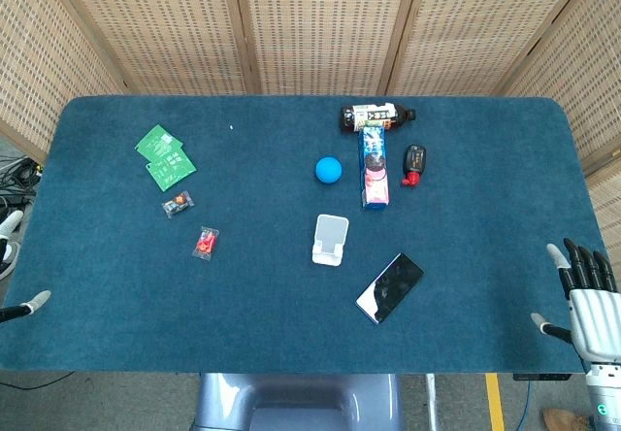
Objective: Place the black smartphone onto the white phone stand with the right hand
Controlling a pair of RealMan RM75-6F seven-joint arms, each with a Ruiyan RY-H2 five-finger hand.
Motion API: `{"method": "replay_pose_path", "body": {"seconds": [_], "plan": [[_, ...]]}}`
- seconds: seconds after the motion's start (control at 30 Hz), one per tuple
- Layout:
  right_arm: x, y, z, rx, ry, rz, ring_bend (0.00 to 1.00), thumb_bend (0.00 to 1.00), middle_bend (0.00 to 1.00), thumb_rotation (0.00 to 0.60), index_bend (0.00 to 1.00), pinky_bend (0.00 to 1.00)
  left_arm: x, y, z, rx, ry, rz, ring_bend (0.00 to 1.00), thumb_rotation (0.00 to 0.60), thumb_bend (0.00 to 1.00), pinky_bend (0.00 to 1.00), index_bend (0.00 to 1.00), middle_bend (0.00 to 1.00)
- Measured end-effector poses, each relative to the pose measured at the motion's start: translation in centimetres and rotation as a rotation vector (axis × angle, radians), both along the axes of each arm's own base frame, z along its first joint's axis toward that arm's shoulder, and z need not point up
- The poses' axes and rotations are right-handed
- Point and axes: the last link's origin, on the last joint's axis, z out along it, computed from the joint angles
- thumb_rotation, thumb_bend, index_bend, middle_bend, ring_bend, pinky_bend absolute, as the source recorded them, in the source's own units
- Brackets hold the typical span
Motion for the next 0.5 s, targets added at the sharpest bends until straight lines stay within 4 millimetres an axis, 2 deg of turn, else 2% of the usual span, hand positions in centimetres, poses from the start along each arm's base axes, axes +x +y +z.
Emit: {"method": "replay_pose_path", "body": {"seconds": [0.3,0.5], "plan": [[0.6,-0.5,-0.9,0.073,-0.008,0.047,0.00,0.00,0.00,0.600,0.00,0.00,-0.2,0.0,0.0,0.006,-0.008,0.006,0.00,0.600,0.00,0.00,0.00,0.00],[2.8,-3.2,-2.6,0.262,-0.006,0.264,0.00,0.00,0.02,0.600,0.04,0.00,-0.3,0.7,-0.2,-0.003,-0.008,0.022,0.00,0.600,0.00,0.00,0.00,0.00]]}}
